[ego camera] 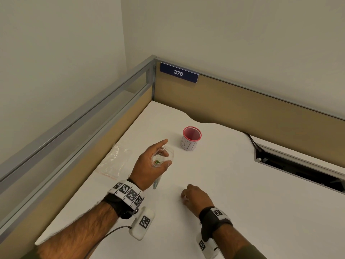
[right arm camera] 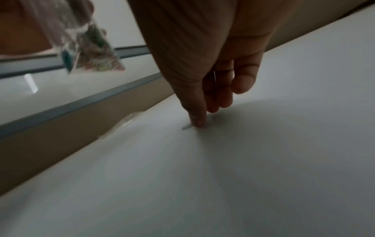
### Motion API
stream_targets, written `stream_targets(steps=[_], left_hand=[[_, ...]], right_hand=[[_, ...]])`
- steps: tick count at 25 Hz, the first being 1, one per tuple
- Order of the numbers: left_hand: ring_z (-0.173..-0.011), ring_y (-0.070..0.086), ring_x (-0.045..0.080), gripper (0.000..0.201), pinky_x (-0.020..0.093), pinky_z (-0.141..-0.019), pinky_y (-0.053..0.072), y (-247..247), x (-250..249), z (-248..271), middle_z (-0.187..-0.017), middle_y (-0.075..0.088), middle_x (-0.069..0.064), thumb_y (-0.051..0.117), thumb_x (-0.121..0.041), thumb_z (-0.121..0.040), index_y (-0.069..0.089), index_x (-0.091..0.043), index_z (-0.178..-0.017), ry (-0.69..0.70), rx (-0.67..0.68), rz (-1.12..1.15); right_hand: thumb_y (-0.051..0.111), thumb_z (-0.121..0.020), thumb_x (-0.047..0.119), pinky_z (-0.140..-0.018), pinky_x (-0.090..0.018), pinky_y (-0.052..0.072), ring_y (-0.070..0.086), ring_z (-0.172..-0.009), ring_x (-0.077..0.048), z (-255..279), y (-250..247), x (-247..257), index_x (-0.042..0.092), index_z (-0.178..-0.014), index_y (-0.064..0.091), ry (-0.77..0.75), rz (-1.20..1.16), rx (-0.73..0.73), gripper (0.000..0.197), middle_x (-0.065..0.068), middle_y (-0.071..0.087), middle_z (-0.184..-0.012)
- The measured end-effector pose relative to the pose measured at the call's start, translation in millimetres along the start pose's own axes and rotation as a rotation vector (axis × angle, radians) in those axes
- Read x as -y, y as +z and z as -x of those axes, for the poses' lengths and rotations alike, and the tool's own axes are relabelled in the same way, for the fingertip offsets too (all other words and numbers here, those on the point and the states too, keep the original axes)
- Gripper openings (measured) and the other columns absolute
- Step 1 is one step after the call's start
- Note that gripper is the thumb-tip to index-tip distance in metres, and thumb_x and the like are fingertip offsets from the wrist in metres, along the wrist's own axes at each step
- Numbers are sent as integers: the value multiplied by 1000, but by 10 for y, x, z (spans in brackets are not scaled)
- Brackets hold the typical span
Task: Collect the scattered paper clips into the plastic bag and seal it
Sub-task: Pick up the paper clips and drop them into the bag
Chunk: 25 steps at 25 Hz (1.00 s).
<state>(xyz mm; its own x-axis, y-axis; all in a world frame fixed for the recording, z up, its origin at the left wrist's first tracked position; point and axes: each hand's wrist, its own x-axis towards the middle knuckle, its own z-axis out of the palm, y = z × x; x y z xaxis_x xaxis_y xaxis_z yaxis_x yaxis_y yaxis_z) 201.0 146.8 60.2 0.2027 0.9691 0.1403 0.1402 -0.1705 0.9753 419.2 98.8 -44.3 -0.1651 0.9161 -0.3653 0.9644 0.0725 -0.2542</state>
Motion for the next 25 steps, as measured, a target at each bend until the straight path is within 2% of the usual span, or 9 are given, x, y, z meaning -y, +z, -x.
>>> stream_targets(steps=[5, 10, 15, 22, 25], left_hand=[[-104, 61, 3, 65, 7, -92, 45, -50, 19, -19, -102, 64, -3, 75, -11, -83, 51, -26, -141, 1, -4, 1], [-103, 60, 2, 65, 6, -89, 45, -72, 0, -25, -102, 64, -2, 75, -9, -84, 51, -26, -141, -3, -19, -8], [-105, 60, 1, 64, 6, -90, 45, -84, 14, -13, -105, 65, -1, 75, -9, -84, 51, -29, -140, -7, -23, -17], [-105, 59, -2, 64, 6, -90, 46, -52, 13, -18, -106, 65, -3, 74, -10, -85, 50, -30, -140, -10, -21, -22], [-105, 59, -1, 63, 7, -91, 46, -40, 10, -12, -107, 64, -3, 74, -9, -85, 50, -30, -140, -10, -14, -16]], right_hand=[[50, -87, 14, -77, -38, 48, 57, -98, -32, -91, -63, 124, 10, -96, 61, -51, 144, 42, 14, -11, 59, -106], [52, -81, 15, -79, -38, 48, 59, -97, -32, -131, -82, 166, 10, -98, 56, -5, 135, 120, 19, -13, 59, -107], [53, -79, 17, -78, -36, 48, 60, -96, -31, -142, -54, 148, 10, -98, 55, 2, 146, 146, 21, -12, 58, -107], [49, -82, 19, -72, -35, 45, 59, -92, -31, -86, 21, 134, 12, -96, 55, -21, 134, 98, 17, -11, 56, -105], [50, -83, 19, -73, -35, 46, 59, -92, -29, -59, -9, 101, 14, -100, 52, -21, 93, 63, 17, -9, 58, -105]])
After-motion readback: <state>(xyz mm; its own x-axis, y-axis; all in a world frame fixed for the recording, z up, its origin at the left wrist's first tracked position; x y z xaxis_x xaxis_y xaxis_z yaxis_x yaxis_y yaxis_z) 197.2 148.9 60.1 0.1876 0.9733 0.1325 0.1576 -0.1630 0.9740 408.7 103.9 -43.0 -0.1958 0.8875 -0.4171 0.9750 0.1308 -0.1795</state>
